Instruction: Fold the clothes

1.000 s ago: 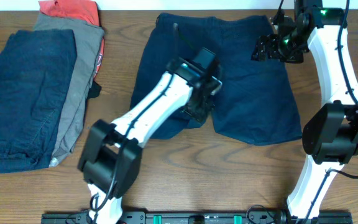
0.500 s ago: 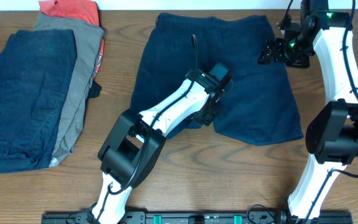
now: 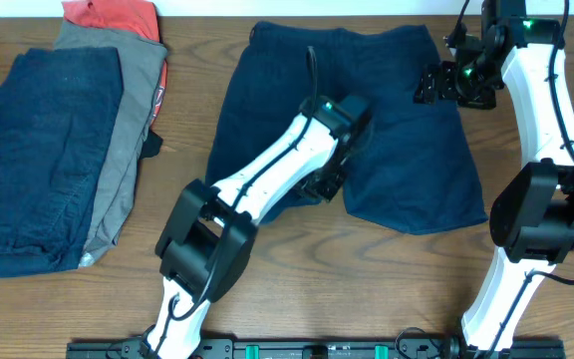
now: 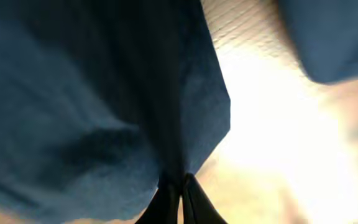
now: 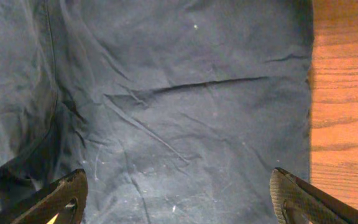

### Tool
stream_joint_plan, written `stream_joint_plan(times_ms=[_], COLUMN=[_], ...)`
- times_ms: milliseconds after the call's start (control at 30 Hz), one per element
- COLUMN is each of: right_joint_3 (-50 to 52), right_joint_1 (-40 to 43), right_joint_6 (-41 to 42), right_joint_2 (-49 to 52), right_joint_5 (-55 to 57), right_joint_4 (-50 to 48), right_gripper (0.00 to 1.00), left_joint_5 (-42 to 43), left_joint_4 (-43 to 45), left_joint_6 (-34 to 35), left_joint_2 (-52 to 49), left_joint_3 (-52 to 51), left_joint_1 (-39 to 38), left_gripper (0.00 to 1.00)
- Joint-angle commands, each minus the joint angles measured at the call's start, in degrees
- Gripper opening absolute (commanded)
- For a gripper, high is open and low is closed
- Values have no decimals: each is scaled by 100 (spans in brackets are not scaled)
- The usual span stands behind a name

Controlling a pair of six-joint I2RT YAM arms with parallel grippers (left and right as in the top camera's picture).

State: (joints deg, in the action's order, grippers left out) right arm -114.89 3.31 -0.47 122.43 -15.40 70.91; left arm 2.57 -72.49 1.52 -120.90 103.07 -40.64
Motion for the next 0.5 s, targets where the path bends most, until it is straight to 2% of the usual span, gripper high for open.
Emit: stream_joint_plan(times_ms=[0, 467], right_joint_3=[44, 44], right_joint_1=[46, 42], right_joint_6=[-46, -96], right_joint_2=[4, 4], right_joint_5=[17, 22], right_joint_4=[2, 111], right_gripper=[91, 91], left_joint_5=[48, 476], left_joint_4=[-339, -706], left_joint_6=[31, 31], left_joint_2=[326, 330], left_joint_3=[638, 590], left_joint_1=[11, 7], left_gripper=[6, 6])
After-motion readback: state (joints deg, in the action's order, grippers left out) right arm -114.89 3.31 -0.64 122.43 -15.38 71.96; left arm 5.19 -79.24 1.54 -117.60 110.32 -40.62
